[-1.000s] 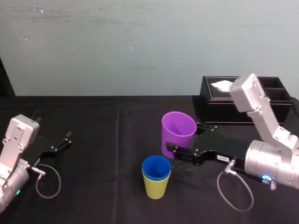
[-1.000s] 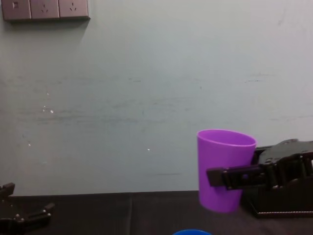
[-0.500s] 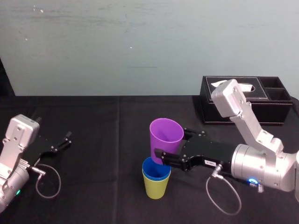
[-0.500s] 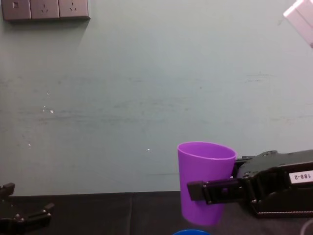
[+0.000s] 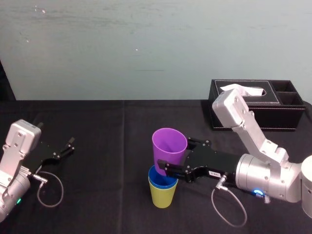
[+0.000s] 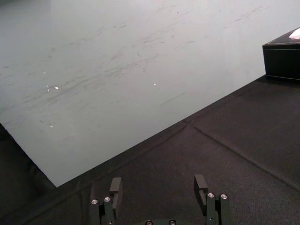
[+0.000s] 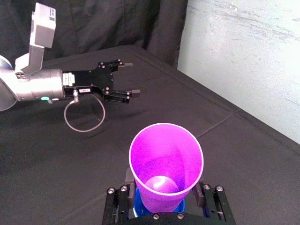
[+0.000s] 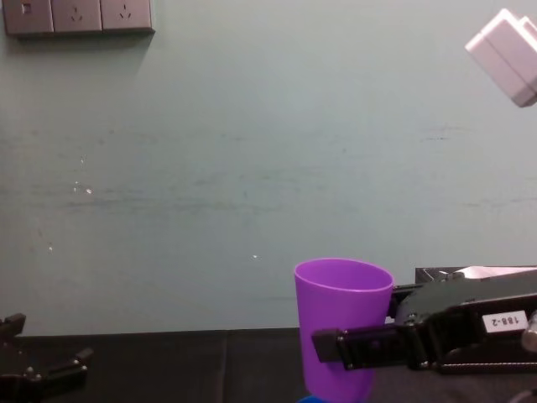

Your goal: Stack the three plastic cups sequentially using one hand.

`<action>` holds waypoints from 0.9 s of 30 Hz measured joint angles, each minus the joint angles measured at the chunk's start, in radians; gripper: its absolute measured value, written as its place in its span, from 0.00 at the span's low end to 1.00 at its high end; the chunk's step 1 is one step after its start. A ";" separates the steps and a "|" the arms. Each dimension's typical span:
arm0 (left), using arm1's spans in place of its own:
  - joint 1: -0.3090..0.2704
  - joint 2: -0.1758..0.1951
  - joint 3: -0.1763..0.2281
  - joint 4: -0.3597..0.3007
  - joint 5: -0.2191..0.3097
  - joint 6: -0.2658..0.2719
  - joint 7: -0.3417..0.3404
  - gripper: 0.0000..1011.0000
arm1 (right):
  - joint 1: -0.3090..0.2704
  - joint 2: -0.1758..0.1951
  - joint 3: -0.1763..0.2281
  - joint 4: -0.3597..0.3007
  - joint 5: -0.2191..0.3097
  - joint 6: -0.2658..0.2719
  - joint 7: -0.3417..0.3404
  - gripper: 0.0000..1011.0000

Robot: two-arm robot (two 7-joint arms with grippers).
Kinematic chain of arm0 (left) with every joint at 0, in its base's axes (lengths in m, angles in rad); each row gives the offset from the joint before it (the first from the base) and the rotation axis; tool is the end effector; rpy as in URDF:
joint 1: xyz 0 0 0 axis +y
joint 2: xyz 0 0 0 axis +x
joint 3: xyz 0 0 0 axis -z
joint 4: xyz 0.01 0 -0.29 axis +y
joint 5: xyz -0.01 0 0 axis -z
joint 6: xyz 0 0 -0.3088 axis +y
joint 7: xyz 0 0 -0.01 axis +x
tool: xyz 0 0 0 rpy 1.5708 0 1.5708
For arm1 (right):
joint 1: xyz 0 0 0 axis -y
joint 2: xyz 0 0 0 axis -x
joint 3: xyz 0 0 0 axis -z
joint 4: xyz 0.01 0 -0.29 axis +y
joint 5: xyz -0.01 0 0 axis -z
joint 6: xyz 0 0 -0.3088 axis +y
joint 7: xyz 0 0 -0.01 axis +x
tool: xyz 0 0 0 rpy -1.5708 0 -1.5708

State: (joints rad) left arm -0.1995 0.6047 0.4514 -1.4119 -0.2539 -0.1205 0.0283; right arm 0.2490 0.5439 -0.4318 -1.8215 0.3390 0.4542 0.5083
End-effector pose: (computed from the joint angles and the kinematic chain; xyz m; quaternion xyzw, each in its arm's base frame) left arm 0.3581 0.0827 -0.3023 0.1415 -0.1324 0.5799 0.7913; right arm 0.3470 -0.0001 -0.1828 -0.1715 -0.0085 -0.3120 0.9345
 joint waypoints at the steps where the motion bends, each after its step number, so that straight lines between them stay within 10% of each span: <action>1: 0.000 0.000 0.000 0.000 0.000 0.000 0.000 0.99 | 0.000 0.000 0.000 0.000 0.000 0.000 0.000 0.71; 27: 0.000 0.000 0.000 0.000 0.000 0.000 0.000 0.99 | 0.029 0.021 -0.071 0.044 0.008 -0.024 -0.033 0.71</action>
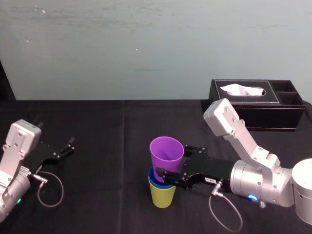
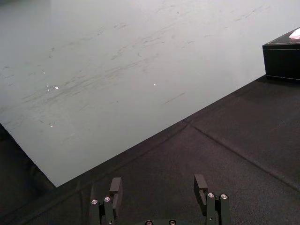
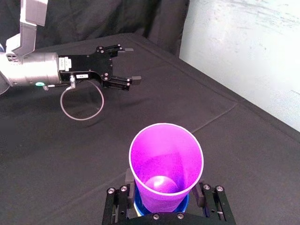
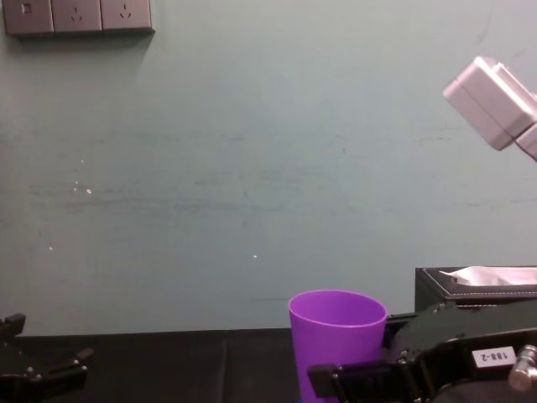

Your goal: Stack the three plastic cups sequentially using one hand.

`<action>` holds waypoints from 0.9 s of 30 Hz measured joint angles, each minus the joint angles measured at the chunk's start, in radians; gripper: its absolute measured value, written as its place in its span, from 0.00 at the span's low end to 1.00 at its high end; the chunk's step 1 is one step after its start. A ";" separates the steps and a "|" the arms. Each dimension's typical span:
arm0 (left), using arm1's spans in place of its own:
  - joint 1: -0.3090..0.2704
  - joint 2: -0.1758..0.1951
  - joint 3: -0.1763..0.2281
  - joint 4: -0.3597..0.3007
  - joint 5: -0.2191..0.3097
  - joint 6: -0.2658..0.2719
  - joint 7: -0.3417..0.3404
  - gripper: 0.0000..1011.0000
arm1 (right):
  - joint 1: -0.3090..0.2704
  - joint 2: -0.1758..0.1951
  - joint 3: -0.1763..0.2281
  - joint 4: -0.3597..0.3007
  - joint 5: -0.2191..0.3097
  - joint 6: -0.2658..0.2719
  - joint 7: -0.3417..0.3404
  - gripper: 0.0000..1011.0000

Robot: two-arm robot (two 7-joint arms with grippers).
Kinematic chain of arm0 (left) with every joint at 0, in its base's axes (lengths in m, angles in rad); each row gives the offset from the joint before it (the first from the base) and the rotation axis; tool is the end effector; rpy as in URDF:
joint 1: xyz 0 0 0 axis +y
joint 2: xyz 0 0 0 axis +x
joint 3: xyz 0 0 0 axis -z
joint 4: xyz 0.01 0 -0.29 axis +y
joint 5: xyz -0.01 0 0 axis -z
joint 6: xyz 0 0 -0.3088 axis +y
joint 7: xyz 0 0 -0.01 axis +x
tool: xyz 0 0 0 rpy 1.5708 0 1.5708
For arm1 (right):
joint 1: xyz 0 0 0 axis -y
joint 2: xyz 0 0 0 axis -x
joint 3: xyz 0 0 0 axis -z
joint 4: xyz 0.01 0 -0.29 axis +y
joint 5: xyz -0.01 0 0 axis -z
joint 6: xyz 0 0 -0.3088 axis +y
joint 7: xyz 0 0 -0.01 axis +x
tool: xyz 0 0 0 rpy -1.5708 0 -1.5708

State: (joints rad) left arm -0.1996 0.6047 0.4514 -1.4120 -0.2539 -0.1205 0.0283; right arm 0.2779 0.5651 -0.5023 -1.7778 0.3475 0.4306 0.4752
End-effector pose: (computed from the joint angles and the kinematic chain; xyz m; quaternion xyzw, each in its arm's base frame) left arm 0.3581 0.0827 -0.3022 0.1415 -0.1325 0.5799 0.7913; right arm 0.3507 0.0052 -0.1968 -0.1902 -0.0079 -0.3085 0.9320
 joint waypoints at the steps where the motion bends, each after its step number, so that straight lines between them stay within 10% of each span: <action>1: 0.000 0.000 0.000 0.000 0.000 0.000 0.000 0.99 | 0.001 0.000 -0.001 0.001 0.001 0.000 0.000 0.71; 27: 0.000 0.000 0.000 0.000 0.000 0.000 0.000 0.99 | 0.019 -0.008 -0.032 0.039 0.008 -0.009 -0.001 0.71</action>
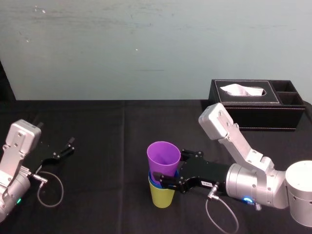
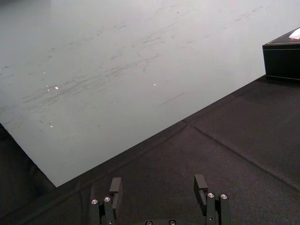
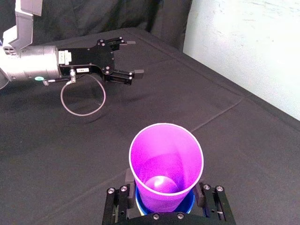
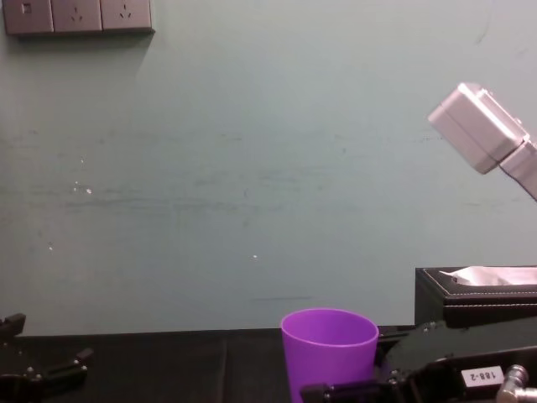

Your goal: Stack the three plastic cups sequentially using one hand.

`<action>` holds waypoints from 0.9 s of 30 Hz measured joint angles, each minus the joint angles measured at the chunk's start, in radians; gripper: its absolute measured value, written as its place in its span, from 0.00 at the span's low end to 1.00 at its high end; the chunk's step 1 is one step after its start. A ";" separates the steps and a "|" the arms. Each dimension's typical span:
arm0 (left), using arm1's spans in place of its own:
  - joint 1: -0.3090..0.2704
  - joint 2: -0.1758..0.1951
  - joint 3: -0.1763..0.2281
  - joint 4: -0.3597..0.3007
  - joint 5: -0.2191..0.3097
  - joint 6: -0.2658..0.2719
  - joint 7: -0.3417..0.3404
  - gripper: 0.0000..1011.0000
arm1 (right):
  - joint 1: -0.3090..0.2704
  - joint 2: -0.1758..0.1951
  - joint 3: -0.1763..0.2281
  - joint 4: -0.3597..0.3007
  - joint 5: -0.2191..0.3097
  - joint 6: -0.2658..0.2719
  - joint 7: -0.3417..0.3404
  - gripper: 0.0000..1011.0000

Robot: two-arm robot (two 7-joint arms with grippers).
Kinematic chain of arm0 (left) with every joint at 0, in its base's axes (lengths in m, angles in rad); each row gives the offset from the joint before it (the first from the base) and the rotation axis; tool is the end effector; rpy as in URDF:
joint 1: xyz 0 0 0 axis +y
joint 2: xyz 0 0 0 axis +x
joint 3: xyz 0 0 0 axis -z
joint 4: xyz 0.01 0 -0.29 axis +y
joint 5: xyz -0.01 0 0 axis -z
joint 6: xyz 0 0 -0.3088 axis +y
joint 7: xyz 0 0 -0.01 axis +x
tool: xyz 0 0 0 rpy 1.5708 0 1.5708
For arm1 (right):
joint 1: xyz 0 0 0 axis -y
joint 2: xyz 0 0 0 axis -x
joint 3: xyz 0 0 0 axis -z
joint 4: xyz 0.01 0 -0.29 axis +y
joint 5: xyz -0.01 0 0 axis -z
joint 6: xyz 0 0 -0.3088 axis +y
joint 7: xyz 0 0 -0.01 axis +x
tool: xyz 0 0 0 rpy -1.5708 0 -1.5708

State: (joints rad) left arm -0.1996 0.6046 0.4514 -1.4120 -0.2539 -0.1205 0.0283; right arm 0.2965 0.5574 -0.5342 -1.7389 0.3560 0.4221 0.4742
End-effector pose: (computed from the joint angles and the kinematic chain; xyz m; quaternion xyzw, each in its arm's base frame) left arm 0.3581 0.0826 -0.3023 0.1414 -0.1325 0.5799 0.7913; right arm 0.3554 0.0093 -0.2061 -0.1950 0.0020 -0.3025 0.9330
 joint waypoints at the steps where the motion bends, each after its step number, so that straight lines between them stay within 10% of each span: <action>1: 0.000 0.000 0.000 0.000 0.000 0.000 0.000 0.99 | 0.000 0.000 -0.001 0.002 0.001 -0.001 0.000 0.71; 27: 0.000 0.000 0.000 0.000 0.000 0.000 0.000 0.99 | -0.002 -0.009 -0.006 0.030 -0.003 -0.004 -0.004 0.71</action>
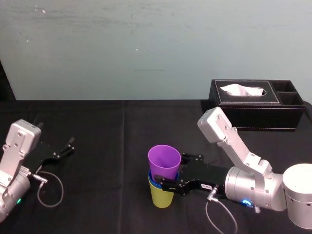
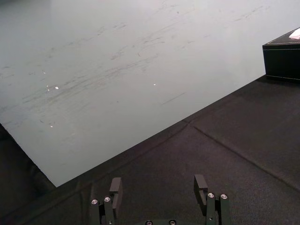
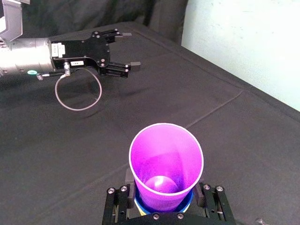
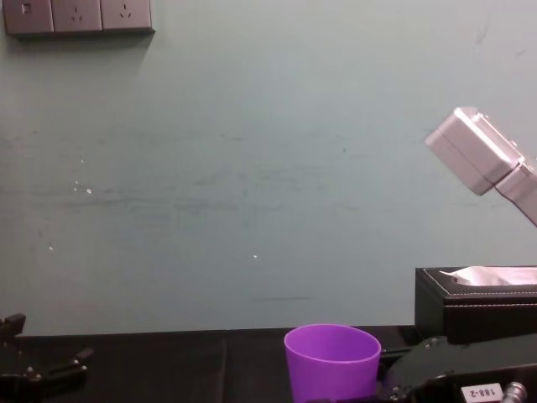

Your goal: Stack the three plastic cups sequentially using one hand.

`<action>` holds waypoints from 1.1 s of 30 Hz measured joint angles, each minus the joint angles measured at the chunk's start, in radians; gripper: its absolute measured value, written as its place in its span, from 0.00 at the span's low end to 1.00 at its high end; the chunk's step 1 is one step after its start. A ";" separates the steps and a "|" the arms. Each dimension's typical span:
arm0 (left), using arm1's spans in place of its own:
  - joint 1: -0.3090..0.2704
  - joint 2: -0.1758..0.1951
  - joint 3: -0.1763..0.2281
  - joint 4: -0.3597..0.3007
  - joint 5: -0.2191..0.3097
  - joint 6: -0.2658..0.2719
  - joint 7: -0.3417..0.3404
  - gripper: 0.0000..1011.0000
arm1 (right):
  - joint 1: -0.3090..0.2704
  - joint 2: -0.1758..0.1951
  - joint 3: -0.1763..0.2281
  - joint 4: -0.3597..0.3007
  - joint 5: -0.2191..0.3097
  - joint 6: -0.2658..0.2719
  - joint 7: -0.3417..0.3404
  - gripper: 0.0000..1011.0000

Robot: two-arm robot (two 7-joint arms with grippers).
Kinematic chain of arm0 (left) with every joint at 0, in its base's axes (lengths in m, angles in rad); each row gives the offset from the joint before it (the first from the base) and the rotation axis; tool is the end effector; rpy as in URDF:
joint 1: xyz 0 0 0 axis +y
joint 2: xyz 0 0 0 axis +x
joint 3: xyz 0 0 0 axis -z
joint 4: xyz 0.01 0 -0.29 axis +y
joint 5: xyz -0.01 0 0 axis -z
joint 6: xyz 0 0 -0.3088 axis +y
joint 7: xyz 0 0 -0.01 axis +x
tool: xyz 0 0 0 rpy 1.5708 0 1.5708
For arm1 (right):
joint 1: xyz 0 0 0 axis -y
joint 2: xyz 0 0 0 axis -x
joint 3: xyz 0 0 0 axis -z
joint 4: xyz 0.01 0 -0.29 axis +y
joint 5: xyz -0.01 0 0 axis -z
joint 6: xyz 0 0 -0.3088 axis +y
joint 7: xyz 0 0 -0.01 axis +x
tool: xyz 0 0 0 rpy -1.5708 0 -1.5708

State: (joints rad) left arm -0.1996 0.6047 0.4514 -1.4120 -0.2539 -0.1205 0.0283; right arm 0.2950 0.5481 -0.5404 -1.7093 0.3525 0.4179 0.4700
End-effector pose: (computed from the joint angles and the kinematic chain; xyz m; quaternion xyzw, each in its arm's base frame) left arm 0.3581 0.0827 -0.3022 0.1415 -0.1325 0.5799 0.7913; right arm 0.3576 0.0092 -0.2153 -0.2002 0.0116 -0.3064 0.9305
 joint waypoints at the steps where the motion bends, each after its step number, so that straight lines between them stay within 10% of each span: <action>1: 0.000 0.000 0.000 0.000 0.000 0.000 0.000 0.99 | 0.000 0.000 0.000 0.000 0.000 0.000 0.000 0.71; 14: 0.000 0.000 0.000 0.000 0.000 0.000 0.000 0.99 | 0.000 0.001 0.000 0.000 -0.002 0.000 0.001 0.99; 24: 0.000 0.000 0.000 0.000 0.000 0.000 0.000 0.99 | -0.001 0.001 0.002 -0.002 -0.002 -0.001 0.001 0.99; 33: 0.000 0.000 0.000 0.000 0.000 0.000 0.000 0.99 | -0.059 -0.017 0.061 -0.018 0.032 -0.118 -0.035 0.99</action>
State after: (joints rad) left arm -0.1995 0.6047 0.4514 -1.4120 -0.2539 -0.1205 0.0283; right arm 0.2356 0.5310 -0.4793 -1.7278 0.3847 0.3003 0.4353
